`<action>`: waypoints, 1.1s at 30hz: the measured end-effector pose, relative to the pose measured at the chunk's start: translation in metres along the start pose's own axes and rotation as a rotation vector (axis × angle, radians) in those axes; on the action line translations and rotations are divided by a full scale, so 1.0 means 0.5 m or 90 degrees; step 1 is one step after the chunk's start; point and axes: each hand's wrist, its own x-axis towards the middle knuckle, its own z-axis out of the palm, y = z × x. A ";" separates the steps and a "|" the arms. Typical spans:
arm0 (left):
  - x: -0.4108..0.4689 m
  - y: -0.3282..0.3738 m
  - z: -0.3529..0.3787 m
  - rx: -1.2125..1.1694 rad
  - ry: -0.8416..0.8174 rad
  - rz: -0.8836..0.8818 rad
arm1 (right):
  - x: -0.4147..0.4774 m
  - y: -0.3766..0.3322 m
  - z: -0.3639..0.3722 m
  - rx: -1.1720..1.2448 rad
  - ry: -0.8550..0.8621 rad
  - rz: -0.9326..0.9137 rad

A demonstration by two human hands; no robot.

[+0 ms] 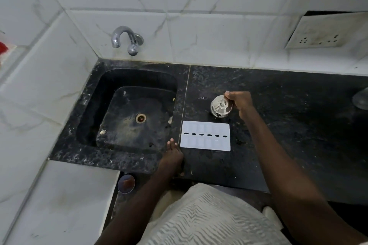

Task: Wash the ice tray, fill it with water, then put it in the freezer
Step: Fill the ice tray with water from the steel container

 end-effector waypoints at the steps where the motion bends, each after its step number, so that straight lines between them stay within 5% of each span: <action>1: 0.002 0.000 0.003 -0.005 -0.006 0.000 | -0.001 0.005 -0.009 -0.010 -0.004 -0.017; 33: 0.002 0.007 0.005 -0.057 0.000 -0.022 | -0.037 0.048 -0.070 -0.156 0.005 -0.158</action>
